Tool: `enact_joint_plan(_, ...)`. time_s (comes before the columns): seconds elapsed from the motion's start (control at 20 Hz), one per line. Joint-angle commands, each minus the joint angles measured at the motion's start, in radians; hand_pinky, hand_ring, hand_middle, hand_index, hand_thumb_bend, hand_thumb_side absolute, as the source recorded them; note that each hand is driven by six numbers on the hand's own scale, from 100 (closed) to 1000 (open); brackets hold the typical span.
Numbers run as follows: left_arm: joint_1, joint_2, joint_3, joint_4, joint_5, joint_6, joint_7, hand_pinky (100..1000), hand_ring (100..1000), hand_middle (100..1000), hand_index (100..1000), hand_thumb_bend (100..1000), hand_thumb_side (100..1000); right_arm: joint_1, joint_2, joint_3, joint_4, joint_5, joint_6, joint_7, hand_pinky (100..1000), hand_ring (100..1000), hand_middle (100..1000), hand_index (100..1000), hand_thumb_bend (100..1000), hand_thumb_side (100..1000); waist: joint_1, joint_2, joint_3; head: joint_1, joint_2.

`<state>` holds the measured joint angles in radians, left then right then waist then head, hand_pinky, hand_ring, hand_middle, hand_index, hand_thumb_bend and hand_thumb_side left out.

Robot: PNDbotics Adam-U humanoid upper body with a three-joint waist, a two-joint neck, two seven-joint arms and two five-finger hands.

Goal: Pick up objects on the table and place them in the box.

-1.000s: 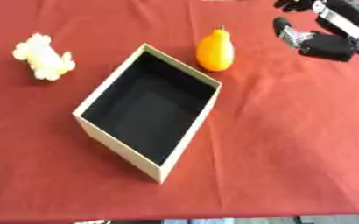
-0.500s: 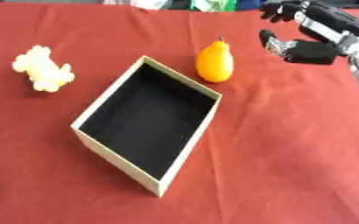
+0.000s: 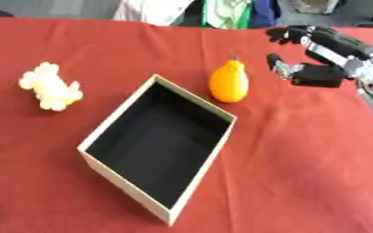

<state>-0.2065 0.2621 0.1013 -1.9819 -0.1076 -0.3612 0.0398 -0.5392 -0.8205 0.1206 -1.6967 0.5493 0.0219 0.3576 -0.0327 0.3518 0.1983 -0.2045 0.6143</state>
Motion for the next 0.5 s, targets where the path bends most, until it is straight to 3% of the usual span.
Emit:
enact_joint_plan(0.05,-0.011,0.005,-0.002,-0.018,0.0,0.0,-0.004,689,809,799,771,100,757,-0.028,-0.007,0.001,0.02,0.027,-0.009,0.011,881,880,860,1000,100,833,0.001,-0.016,0.001,0.002,-0.004)
enact_joint_plan(0.3,-0.01,0.002,-0.003,-0.018,-0.001,0.0,-0.006,689,809,799,771,100,755,-0.07,0.023,0.019,0.083,0.066,-0.033,0.061,891,886,858,1000,100,709,0.004,-0.014,0.004,0.0,0.009)
enact_joint_plan(0.5,-0.009,0.0,-0.004,-0.018,-0.001,0.0,-0.008,689,809,797,770,100,754,-0.104,0.044,0.037,0.115,0.113,-0.039,0.107,873,856,820,1000,165,585,0.007,-0.014,0.005,-0.003,0.017)
